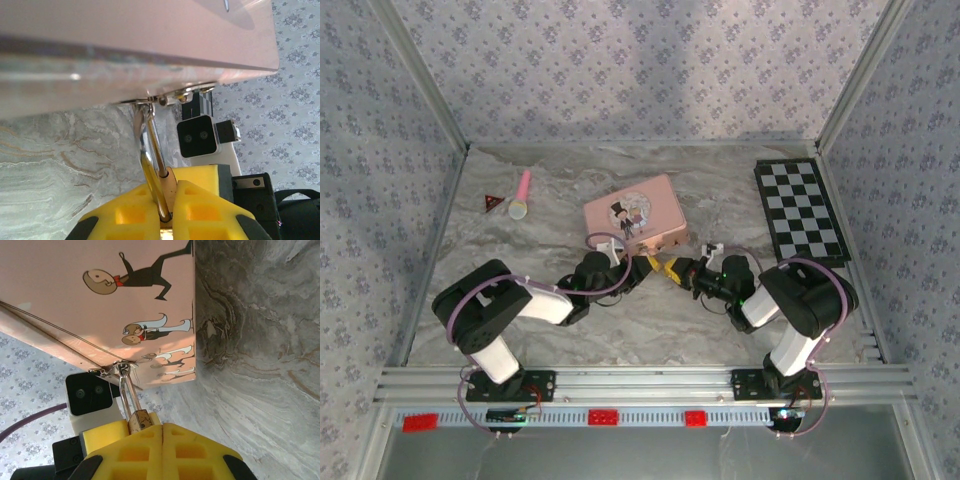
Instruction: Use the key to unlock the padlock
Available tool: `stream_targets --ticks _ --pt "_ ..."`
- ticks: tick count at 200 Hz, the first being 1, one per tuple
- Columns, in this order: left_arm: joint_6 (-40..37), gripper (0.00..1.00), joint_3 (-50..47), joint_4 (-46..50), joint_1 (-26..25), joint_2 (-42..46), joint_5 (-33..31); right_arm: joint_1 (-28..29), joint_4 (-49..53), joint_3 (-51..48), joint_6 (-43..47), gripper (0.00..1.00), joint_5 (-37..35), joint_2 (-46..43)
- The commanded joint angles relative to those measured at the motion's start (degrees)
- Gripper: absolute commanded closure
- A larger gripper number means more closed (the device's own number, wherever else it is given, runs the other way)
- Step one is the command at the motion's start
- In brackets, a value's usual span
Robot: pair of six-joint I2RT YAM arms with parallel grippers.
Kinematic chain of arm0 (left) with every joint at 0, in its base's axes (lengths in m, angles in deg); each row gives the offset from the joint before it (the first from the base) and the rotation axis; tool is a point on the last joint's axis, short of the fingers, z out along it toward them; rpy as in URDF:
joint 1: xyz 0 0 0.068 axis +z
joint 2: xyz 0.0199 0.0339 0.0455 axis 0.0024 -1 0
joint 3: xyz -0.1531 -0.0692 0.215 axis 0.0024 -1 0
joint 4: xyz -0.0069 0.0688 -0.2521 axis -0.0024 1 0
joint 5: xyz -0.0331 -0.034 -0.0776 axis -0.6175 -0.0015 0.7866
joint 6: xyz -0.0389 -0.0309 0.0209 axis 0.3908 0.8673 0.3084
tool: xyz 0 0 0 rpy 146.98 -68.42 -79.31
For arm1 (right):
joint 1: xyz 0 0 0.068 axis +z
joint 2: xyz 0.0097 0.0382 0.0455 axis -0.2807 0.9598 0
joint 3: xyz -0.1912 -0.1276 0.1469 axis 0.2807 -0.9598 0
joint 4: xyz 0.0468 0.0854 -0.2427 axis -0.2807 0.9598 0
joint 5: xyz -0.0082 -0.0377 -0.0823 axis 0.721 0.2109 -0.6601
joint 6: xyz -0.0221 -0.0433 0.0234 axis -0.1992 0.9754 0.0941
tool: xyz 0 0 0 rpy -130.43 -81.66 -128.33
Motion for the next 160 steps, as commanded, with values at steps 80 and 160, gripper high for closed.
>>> stream_targets --ticks 80,160 --pt "-1.7 1.0 4.8 -0.1 -3.0 4.6 0.8 1.5 -1.6 0.9 -1.1 1.0 -3.6 -0.1" --pt "-1.1 1.0 4.4 4.4 -1.0 5.1 -1.5 1.1 1.5 -3.0 1.1 0.68 -5.5 -1.1"
